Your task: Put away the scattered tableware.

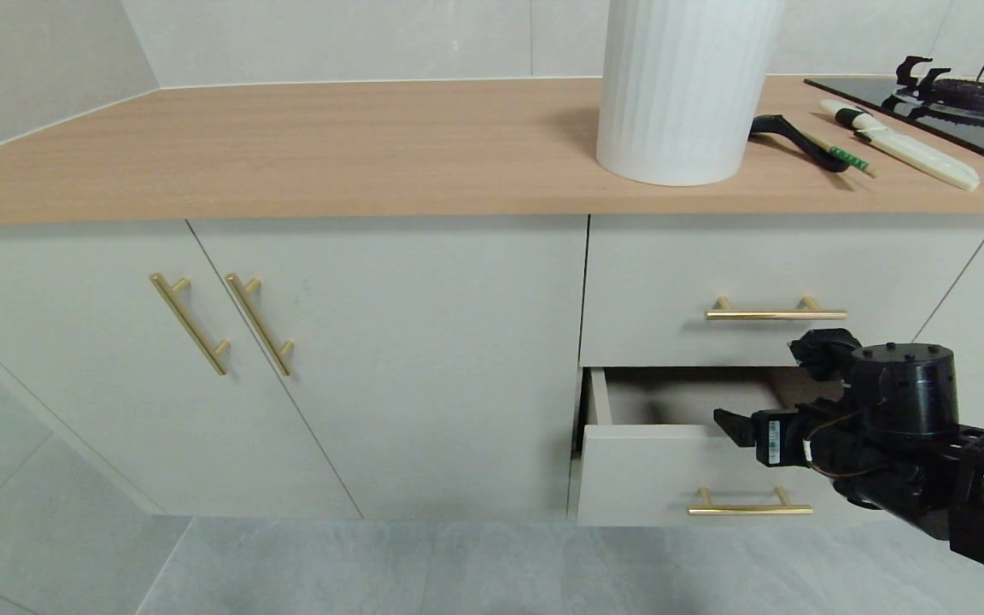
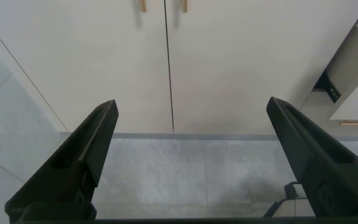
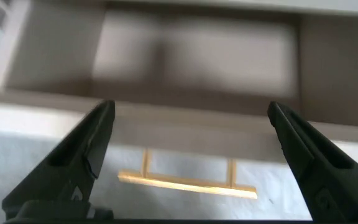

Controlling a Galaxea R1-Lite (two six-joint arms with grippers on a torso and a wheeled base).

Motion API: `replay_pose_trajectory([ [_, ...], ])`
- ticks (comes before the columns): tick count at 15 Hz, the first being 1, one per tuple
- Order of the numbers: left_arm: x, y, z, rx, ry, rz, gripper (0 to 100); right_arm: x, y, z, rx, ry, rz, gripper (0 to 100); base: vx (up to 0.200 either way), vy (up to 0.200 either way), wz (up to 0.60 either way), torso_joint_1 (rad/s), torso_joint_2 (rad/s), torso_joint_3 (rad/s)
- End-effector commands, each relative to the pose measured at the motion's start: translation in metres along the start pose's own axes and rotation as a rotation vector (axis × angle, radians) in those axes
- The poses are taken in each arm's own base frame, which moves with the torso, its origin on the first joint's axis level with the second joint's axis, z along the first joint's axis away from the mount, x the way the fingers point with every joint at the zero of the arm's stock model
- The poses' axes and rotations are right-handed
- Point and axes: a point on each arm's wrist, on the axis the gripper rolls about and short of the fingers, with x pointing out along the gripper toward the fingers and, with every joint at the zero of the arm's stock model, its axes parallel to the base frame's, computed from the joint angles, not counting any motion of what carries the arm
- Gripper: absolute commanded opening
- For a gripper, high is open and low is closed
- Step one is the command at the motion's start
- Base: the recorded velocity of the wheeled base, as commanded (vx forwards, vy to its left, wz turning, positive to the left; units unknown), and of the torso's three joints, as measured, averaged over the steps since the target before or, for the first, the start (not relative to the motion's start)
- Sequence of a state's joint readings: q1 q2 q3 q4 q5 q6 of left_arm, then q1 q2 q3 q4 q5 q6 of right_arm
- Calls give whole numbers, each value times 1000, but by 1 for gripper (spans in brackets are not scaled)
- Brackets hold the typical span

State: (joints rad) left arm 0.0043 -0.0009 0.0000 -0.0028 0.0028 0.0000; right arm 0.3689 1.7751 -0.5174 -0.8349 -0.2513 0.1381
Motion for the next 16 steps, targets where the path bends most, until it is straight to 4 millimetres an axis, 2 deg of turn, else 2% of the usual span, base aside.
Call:
replay_pose_trajectory([
  [1,0,0,0,0,1,1,100,3,1,-2,0,5,0,100,0,0,0,0,0,0],
  [6,0,0,0,0,1,1,100,11,1,-11,-11,39,-31,100,0,0,0,0,0,0],
  [12,0,0,0,0,1,1,100,5,0,-9,-12,35,-31,100,0,0,0,0,0,0],
  [16,0,0,0,0,1,1,100,-7,-2,-7,-32,99,-24,100,0,0,0,0,0,0],
])
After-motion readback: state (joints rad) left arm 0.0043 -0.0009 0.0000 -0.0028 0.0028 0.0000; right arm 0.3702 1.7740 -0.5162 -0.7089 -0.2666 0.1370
